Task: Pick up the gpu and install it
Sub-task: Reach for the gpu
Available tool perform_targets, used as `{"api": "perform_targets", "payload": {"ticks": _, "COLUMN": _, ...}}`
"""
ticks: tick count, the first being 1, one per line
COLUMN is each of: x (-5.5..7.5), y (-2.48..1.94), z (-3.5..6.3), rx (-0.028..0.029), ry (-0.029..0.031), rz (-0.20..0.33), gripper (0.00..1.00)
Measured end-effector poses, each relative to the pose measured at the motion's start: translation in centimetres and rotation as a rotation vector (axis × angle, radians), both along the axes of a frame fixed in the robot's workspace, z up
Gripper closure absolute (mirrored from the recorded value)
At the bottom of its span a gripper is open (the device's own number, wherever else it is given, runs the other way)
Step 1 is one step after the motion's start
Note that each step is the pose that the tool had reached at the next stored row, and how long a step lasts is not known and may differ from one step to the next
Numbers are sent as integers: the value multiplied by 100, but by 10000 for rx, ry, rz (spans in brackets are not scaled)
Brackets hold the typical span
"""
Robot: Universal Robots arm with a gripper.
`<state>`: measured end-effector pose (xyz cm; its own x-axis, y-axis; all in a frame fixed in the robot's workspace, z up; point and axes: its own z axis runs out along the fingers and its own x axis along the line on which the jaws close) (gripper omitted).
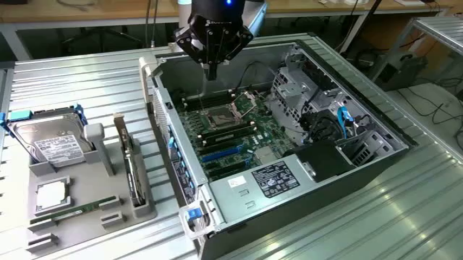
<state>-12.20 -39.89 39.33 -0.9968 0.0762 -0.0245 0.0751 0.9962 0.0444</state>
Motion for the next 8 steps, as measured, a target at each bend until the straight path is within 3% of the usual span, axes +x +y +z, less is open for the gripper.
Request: {"api": "perform_targets", "payload": {"ticks": 8, "x": 0, "y": 0, "z": 0, "rx": 0, "ry": 0, "rz": 0, "gripper": 89}}
